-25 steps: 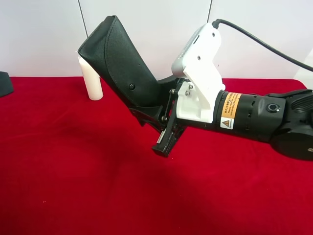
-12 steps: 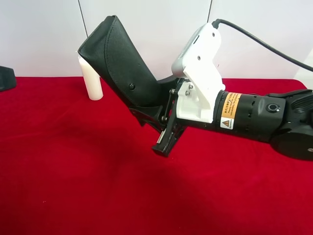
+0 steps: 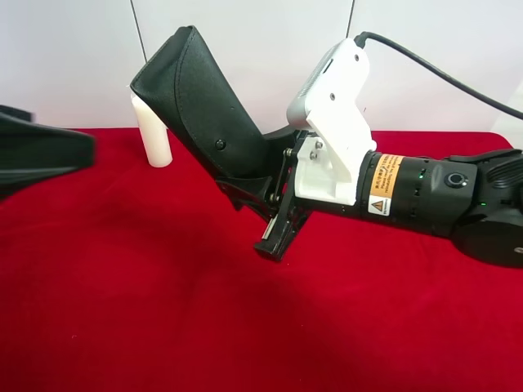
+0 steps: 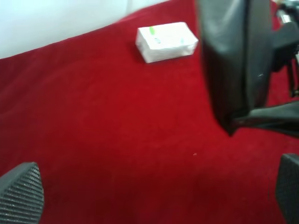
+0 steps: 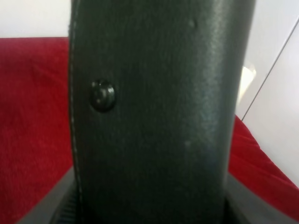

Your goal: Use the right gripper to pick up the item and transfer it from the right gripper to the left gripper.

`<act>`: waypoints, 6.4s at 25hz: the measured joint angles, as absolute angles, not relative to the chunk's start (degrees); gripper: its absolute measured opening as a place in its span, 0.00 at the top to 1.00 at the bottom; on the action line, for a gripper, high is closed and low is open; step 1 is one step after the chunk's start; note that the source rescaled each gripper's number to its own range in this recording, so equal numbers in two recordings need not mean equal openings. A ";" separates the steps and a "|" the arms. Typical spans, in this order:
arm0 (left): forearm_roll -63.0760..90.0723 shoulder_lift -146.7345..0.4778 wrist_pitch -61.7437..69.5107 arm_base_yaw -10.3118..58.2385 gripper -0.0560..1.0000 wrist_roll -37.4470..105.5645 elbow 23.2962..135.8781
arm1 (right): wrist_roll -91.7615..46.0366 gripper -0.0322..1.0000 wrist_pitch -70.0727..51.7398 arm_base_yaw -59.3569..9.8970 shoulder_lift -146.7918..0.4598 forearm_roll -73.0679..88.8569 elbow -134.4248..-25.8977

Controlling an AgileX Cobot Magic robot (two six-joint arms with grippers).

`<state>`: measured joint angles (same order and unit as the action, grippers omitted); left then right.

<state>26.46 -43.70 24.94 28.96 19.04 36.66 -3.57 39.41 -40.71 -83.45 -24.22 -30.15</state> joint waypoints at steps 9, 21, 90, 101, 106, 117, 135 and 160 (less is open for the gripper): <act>26.34 -58.49 8.03 40.91 0.00 18.73 38.41 | -3.57 0.92 39.41 -40.71 -83.45 -24.22 -30.15; 26.92 -62.24 4.25 41.92 0.00 17.25 41.26 | -3.57 0.92 39.41 -40.71 -83.45 -24.22 -30.15; 28.19 -64.47 -2.74 46.94 0.83 16.79 41.74 | -1.71 0.97 39.63 -40.75 -83.80 -25.10 -30.15; 27.97 -64.47 -4.10 46.75 0.91 16.79 41.74 | 2.23 0.01 39.24 -40.75 -83.75 -24.18 -30.15; 27.97 -64.47 -4.11 46.75 0.91 16.79 41.74 | 3.21 0.01 39.11 -40.75 -83.75 -24.18 -30.15; 27.84 -64.47 -4.16 46.75 0.92 16.79 41.74 | 4.51 0.00 33.68 -40.75 -82.41 -16.54 -30.15; 27.78 -64.47 -4.29 46.75 0.92 16.79 41.74 | 2.43 0.00 2.29 -40.75 -57.14 -15.07 -30.10; 27.71 -64.47 -4.45 46.75 0.93 16.79 41.74 | 3.44 0.00 -35.87 -40.75 -45.24 0.00 -38.10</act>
<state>27.71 -64.47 -4.45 46.75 16.79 41.74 3.44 -35.87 -40.75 -45.24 0.00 -38.10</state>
